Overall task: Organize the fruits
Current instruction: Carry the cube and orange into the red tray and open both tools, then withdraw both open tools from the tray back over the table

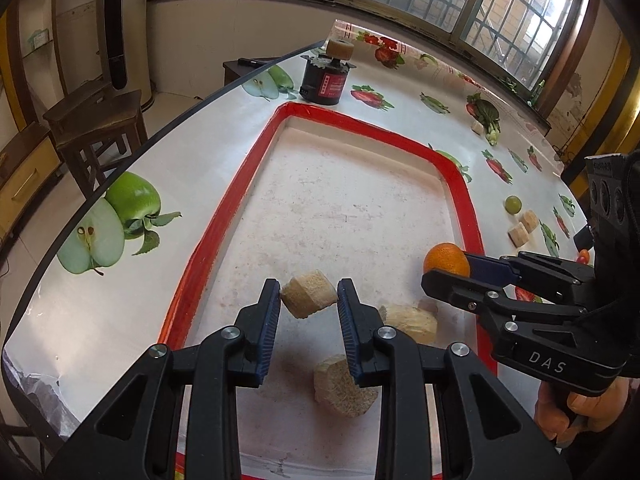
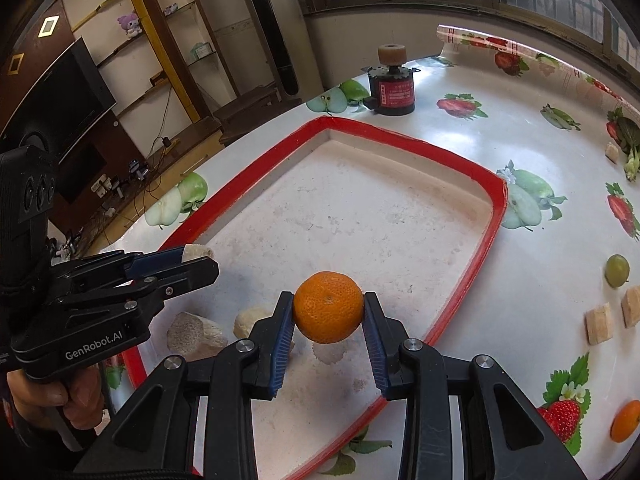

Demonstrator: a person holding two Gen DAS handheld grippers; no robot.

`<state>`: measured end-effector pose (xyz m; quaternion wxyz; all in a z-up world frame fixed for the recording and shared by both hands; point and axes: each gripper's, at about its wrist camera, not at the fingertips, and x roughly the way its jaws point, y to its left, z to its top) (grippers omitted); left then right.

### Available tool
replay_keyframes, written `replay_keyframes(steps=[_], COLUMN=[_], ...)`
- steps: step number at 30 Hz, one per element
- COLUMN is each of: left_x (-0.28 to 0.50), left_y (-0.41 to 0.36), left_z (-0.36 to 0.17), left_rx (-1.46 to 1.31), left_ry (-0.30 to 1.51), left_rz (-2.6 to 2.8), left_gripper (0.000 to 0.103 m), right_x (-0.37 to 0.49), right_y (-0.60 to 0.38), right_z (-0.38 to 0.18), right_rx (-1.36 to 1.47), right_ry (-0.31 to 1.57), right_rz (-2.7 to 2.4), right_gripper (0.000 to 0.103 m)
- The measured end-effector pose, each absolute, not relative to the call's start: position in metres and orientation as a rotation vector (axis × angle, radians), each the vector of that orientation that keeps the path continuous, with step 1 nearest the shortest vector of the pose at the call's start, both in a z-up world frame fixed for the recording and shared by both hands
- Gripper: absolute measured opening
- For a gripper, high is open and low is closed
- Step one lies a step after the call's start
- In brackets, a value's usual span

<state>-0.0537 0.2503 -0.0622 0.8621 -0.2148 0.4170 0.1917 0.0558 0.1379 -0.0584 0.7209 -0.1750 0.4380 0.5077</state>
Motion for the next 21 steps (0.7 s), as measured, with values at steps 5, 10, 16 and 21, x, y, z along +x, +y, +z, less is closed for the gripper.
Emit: replay_keyframes(steps=[5,10,16,21], left_x=[-0.052,-0.055,-0.061,-0.064], left_y=[0.253,0.254,0.25,0.247], left_z=[-0.074,-0.074,-0.062,-0.053], left_rx=[-0.468,-0.475,-0.441,-0.43], left_ry=[0.911,0.916,0.886,0.869], left_rz=[0.402,0.402,0.43,0.446], left_gripper=[0.027,0.027,0.047,0.047], right_x=[0.057,0.055,0.053,0.051], right_y=[0.146,0.149,0.143,0.129], right_z=[-0.07,-0.076,-0.063,-0.048], right_rx=[-0.409,-0.429,-0.416,-0.395], right_ry=[0.995,1.001,0.965,0.937], right_rz=[1.122,1.123,1.121,1.118], right_gripper=[0.035,0.037,0.057,0.057])
